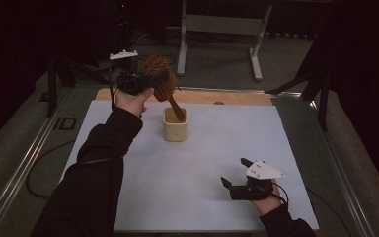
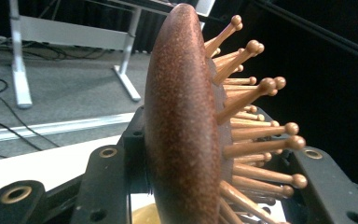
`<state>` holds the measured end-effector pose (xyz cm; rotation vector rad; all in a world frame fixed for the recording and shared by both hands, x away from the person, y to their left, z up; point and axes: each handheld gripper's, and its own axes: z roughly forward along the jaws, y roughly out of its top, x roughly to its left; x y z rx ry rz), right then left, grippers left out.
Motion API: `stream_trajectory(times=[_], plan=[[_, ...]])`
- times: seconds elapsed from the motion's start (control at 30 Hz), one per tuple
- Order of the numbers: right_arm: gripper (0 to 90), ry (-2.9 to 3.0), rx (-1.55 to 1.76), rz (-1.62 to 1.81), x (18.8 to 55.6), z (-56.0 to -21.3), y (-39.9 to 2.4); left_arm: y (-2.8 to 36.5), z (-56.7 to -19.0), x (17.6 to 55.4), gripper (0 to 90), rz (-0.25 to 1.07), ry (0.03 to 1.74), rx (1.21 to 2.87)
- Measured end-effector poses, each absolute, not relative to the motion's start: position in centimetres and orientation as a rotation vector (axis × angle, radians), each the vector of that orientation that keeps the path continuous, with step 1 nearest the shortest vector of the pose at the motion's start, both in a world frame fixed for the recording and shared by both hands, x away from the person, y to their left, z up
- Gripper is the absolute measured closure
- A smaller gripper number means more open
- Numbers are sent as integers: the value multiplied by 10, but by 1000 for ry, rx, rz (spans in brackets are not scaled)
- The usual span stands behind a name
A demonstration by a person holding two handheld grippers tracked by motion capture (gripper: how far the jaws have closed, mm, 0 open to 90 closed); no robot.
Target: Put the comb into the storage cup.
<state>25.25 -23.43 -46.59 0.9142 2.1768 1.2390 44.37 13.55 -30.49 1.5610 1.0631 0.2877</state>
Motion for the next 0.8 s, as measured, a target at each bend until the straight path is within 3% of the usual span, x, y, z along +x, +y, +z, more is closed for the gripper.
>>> stream_trajectory(times=[0.8], plan=[[90, 2184, 912, 1236, 253, -468, -234, 131, -341, 459, 523, 278, 1129, 1577]])
